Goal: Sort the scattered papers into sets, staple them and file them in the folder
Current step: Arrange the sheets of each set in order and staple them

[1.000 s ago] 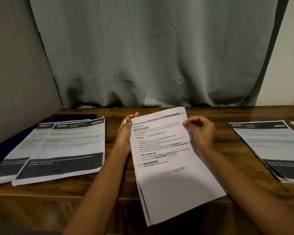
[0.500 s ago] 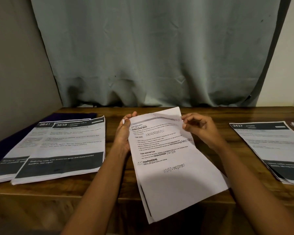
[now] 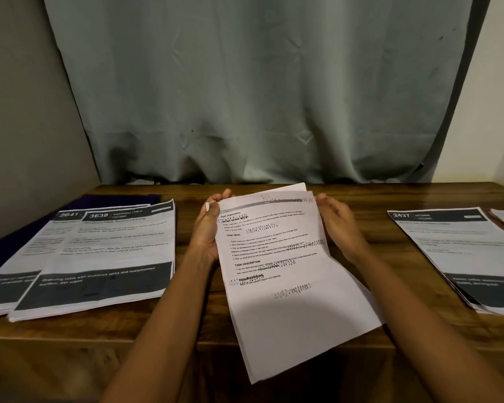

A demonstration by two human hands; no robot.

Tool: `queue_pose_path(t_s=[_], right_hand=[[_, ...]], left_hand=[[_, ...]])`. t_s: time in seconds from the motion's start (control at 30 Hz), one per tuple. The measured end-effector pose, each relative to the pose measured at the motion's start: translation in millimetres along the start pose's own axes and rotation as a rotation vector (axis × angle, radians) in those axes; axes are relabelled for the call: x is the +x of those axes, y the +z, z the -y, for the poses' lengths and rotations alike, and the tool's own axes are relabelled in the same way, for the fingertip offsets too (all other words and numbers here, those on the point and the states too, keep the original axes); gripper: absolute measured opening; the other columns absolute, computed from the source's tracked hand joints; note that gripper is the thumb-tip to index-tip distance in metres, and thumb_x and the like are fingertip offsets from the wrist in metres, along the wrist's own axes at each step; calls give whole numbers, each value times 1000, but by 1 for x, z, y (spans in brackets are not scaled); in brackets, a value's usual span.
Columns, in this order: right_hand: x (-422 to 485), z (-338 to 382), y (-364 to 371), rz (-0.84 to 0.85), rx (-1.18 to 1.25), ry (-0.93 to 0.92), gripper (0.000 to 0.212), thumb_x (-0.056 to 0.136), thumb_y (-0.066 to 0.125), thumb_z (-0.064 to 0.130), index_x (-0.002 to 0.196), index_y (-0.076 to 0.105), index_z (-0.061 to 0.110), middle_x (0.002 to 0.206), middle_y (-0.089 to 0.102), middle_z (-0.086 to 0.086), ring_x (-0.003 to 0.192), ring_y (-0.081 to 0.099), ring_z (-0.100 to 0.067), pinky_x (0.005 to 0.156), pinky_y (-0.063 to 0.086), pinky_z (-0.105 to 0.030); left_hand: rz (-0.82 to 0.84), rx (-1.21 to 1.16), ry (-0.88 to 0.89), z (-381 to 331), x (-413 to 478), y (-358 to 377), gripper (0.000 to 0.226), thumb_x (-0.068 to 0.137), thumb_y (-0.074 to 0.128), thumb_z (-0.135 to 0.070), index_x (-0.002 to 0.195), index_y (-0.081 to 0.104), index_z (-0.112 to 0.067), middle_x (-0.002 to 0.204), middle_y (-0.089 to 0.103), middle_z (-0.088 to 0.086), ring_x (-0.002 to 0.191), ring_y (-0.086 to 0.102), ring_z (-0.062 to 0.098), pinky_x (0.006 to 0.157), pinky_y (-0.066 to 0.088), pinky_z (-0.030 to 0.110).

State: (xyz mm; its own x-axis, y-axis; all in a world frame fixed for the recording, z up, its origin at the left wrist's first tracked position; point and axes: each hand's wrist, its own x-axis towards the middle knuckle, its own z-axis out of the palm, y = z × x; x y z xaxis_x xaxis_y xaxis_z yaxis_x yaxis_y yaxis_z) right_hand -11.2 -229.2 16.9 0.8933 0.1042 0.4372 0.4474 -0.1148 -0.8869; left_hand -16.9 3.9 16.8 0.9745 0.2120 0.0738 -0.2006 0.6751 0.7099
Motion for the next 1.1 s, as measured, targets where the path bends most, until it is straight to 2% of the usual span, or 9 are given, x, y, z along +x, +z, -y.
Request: queue_pose_path(t_s=[0.17,0.3,0.5,0.63,0.77,0.83,0.93,1.03,1.1], right_hand=[[3,-2,3,-54,-9,24,29,102,30,40,108,58,36,95,59,32,83,59,15,66,41,-4],[2,-4,1,-75,-24,-42,25,101,39,34,115,59,29,101,61,29,91,58,18,70,44,-2],[0,-1,-2,-97,-128,-151,21,99,45,27,113,61,25,99,61,28,90,57,21,70,43,0],[0,-3,-3,-129,-171,-229,15,93,57,27,104,65,21,96,66,19,92,64,6,75,50,-9],[2,-5,-4,-156,-129,-226,11,83,71,18,93,65,21,92,68,16,87,64,5,72,50,-9],[2,-7,-5,-110,-118,-207,17,82,72,17,97,64,19,98,68,12,91,65,2,72,52,-11],[4,-12,-7,-36,-137,-134,30,82,72,17,112,64,17,109,67,2,101,63,-10,82,57,-29],[7,-12,-10,30,-260,-199,21,78,76,12,95,72,25,100,63,5,103,55,-18,86,52,-42],[7,-8,-11,163,-209,-167,25,73,80,7,86,74,27,106,57,7,110,51,-17,86,55,-40]], left_hand=[[4,-21,5,0,-1,2,19,104,34,-16,98,52,-15,107,68,-2,96,66,14,71,57,32],[0,-39,3,0,-1,1,19,104,34,-16,99,51,-14,107,68,-2,96,66,15,65,58,29],[-9,-74,-2,-1,-1,1,19,104,34,-16,98,52,-14,107,68,-1,97,65,15,77,54,34],[-8,-45,3,0,0,-1,19,104,34,-16,98,52,-15,106,69,-2,96,66,15,77,54,34],[-9,-15,7,-1,0,-1,19,104,34,-17,100,52,-15,111,68,-2,104,63,17,91,51,39],[-7,-34,9,-1,0,0,19,104,34,-17,100,52,-15,109,68,-2,103,64,17,92,50,39],[2,-74,17,-1,-2,2,19,104,33,-16,98,51,-14,106,68,-1,101,64,17,93,49,38],[1,-83,21,-1,-3,3,19,104,33,-16,97,51,-14,107,68,-1,102,63,17,96,47,40],[-2,-89,24,-2,-3,2,19,104,34,-15,95,51,-14,108,67,0,102,63,18,96,47,41]])
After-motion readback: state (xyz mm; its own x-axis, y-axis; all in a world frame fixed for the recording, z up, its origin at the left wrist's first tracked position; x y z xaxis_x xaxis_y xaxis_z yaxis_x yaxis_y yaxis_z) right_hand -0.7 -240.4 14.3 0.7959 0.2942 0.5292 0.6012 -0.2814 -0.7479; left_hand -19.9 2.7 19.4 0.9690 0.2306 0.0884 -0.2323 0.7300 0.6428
